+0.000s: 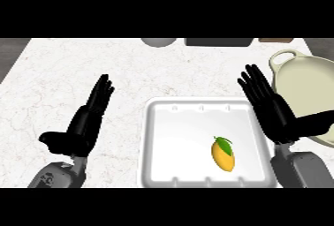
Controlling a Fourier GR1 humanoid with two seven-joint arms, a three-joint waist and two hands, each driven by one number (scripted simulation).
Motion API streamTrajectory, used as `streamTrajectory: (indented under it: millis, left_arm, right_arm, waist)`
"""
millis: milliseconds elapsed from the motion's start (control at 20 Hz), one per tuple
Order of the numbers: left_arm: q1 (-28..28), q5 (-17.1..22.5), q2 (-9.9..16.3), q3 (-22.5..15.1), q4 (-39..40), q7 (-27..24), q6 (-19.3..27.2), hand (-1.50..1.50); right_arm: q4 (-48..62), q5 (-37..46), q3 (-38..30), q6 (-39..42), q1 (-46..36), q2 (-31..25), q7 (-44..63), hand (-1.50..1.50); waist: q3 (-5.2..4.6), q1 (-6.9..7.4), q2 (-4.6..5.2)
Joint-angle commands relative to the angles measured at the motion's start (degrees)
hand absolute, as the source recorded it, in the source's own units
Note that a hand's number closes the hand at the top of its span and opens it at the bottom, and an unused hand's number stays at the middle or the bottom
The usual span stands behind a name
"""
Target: Pick the lemon from the tray and place it in the pot
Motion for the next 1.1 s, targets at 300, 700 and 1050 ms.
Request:
streamTrajectory:
  millis: [300, 700, 1050]
  left_arm:
    - [-1.36, 0.09, 3.97, 7.36, 1.41, 5.13, 3.07, 0.00]
    - [-4.74, 1.88, 5.94, 12.10, 0.46, 11.61, 3.53, 0.00]
    - [-1.68, 1.47, 5.82, 14.42, 2.22, 8.86, 1.93, 0.00]
  right_arm:
    - [3.06, 18.24, 2.31, 15.44, -16.67, -19.68, -12.44, 1.50]
    - [31.66, 21.72, 0.59, 20.32, -15.50, -12.47, -48.65, -1.50]
    - [22.80, 26.98, 6.53, 26.43, -16.62, -19.22, -42.70, -1.50]
  waist:
    - [-1.18, 2.53, -1.86]
    - [0.20, 0.62, 0.41]
    - [-0.03, -1.43, -0.29]
